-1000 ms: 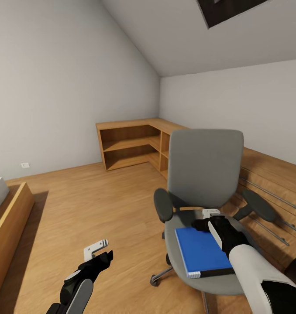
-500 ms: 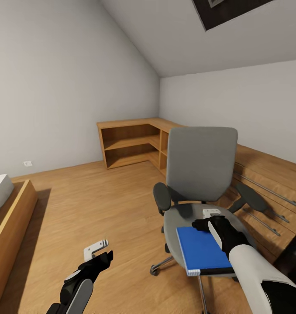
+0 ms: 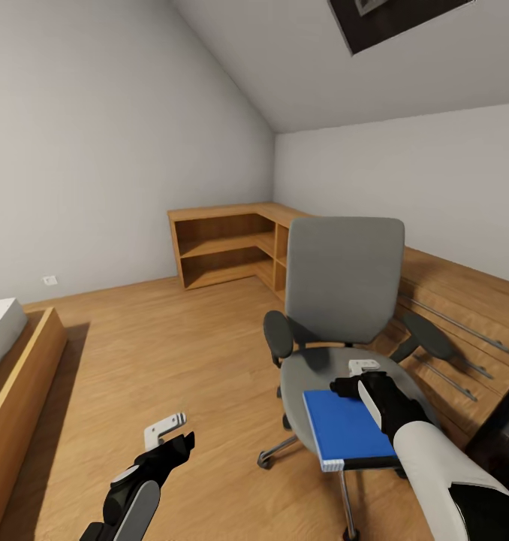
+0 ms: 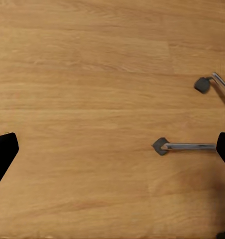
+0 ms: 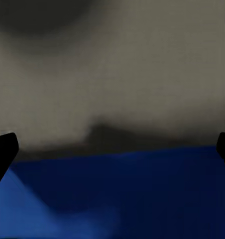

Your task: In the bedroom, organize the workspace by keeping the computer under the desk, ensuring the monitor is on the desk, placing the keyboard on the desk next to the monitor, placing the mouse on the desk next to the keyboard, moving the folder from the swivel chair onto the desk next to the mouse, stacking the notebook on top of the folder with the pen on top of the notebook, and positioning the swivel chair next to the desk.

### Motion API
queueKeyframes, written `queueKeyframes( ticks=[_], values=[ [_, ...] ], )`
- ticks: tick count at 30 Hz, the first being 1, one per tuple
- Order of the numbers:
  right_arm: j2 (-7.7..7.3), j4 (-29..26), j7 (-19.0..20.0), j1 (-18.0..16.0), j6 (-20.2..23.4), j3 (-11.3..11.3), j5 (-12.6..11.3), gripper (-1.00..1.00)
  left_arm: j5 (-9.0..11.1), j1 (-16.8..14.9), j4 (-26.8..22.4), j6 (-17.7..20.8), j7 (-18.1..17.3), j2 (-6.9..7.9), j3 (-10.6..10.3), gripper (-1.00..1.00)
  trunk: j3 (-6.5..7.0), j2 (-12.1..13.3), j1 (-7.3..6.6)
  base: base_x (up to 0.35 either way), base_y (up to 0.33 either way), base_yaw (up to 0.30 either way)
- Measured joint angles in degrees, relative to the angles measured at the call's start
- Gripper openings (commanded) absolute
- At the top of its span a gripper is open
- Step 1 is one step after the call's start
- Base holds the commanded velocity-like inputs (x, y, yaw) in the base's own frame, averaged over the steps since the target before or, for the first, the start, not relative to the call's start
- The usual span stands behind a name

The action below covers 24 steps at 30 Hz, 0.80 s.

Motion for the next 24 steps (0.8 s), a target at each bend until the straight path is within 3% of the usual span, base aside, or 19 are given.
queueKeyframes(
  ticks=[24],
  values=[
    [-0.04,-0.3,0.1,0.0,-0.3,-0.1,-0.1,1.0,0.0,0.0,1.1,0.0,0.2,0.0,0.1,1.0,0.51,0.0,-0.02,-0.018,0.0,0.0]
  ],
)
